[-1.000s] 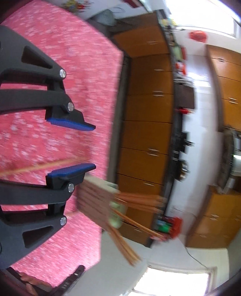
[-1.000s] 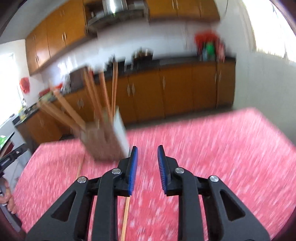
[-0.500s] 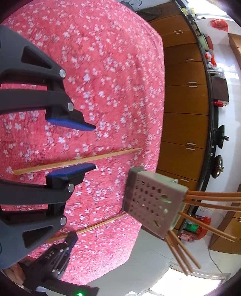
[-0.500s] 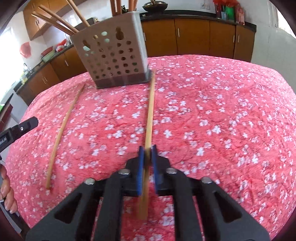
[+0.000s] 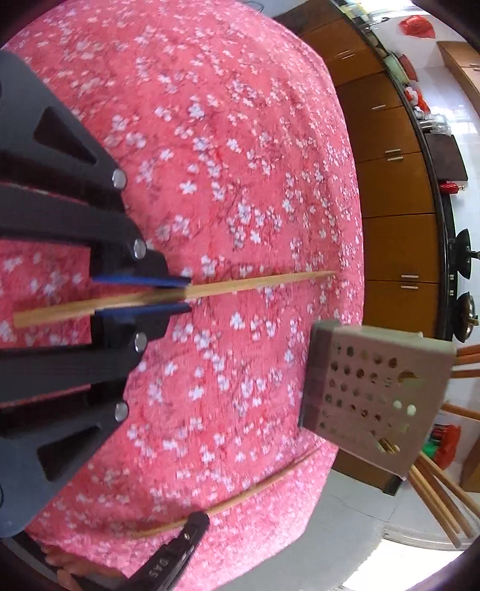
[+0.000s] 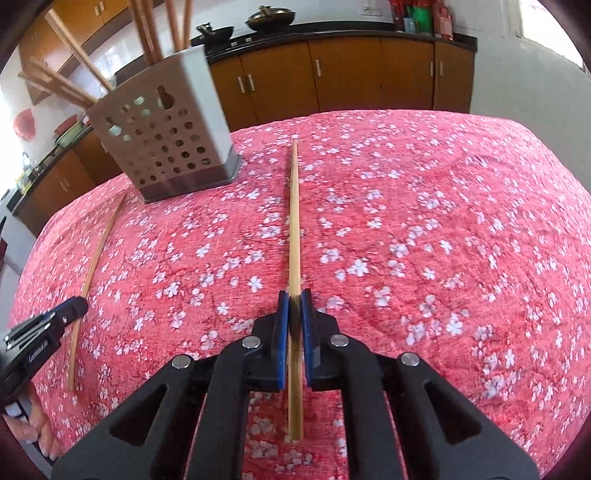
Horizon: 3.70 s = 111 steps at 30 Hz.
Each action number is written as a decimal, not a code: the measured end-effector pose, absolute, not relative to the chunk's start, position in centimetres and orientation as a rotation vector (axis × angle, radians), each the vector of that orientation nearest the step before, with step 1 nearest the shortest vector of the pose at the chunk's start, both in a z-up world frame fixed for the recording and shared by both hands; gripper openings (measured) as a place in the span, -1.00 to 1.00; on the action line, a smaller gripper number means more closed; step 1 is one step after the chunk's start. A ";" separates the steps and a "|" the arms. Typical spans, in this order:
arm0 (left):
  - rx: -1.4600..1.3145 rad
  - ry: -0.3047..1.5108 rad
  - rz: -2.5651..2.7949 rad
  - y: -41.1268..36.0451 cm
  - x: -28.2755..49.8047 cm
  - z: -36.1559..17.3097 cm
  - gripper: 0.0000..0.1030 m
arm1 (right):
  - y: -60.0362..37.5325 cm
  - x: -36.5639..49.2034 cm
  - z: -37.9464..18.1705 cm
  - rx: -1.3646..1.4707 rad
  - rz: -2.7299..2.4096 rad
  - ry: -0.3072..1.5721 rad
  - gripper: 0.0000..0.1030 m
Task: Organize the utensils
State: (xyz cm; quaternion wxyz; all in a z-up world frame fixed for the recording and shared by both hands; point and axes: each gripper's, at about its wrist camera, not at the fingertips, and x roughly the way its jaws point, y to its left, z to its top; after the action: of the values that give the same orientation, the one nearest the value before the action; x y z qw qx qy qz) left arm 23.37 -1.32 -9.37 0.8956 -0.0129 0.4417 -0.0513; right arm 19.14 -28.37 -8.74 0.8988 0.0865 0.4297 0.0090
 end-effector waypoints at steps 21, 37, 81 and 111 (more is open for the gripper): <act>-0.114 0.891 -0.025 5.4 25.3 -9.7 -0.78 | -28.8 21.7 -8.6 0.094 -0.021 0.871 -0.84; -0.125 0.891 -0.027 5.7 25.1 -9.4 -0.78 | -28.8 21.7 -8.7 0.093 -0.022 0.870 -0.83; -0.140 0.892 -0.036 5.8 25.1 -9.3 -0.78 | -28.8 21.7 -8.7 0.095 -0.024 0.872 -0.83; -0.031 0.890 -0.026 4.7 22.9 -8.5 -0.84 | -28.5 20.3 -8.0 0.060 -0.041 0.843 -0.84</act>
State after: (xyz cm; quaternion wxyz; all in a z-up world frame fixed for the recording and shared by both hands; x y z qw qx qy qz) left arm 22.93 4.67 -8.47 0.9025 -0.0149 0.4302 -0.0124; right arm 20.34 -28.47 -7.96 0.9118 0.0291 0.4091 -0.0197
